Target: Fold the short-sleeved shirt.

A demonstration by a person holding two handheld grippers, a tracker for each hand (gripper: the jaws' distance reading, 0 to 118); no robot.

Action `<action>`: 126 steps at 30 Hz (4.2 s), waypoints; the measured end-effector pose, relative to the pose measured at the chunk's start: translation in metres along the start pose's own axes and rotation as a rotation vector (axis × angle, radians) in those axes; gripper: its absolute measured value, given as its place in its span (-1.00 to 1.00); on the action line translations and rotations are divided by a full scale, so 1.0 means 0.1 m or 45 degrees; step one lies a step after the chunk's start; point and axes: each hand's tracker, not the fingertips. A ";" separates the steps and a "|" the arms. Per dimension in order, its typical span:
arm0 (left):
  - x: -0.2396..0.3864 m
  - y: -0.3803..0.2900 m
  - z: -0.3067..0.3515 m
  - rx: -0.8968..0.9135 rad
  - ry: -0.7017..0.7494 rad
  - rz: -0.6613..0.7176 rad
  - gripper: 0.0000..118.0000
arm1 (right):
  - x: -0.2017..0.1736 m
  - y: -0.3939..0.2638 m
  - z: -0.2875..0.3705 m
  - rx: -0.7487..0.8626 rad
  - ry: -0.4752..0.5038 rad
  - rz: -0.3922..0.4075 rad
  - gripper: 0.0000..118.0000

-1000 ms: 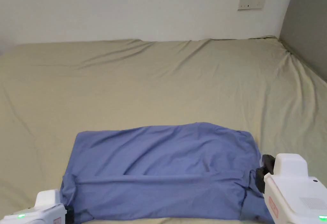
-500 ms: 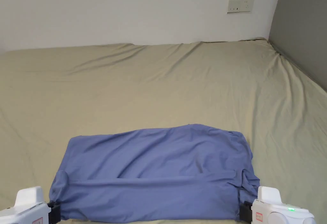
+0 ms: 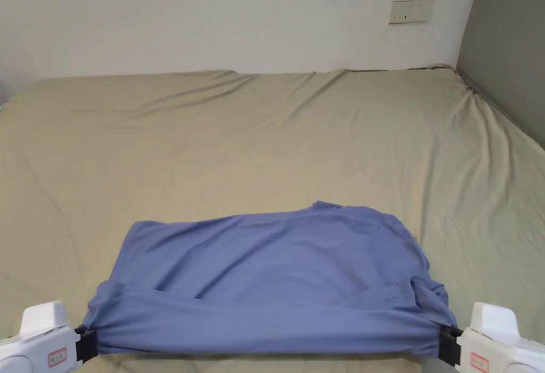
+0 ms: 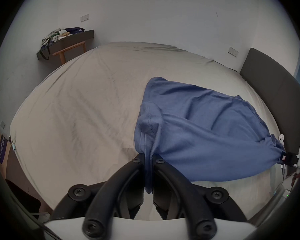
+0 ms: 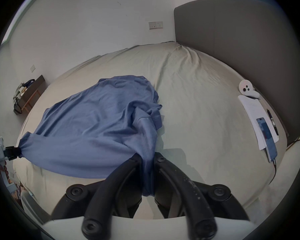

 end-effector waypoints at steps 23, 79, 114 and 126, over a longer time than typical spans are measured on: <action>0.34 -0.16 0.77 0.321 -0.179 0.158 0.82 | -0.25 0.18 0.73 0.287 0.003 0.066 0.66; 0.42 1.70 -2.42 -0.239 0.060 -0.194 -0.15 | -1.31 1.52 -0.43 0.691 -0.128 0.295 -0.97; 0.50 1.47 -0.75 0.197 -0.095 -0.155 -0.93 | -0.81 2.10 -2.00 0.002 0.016 0.360 -0.93; 0.05 0.84 0.07 0.239 -0.045 0.075 -0.93 | -0.22 1.35 -0.01 0.219 0.281 0.255 -0.93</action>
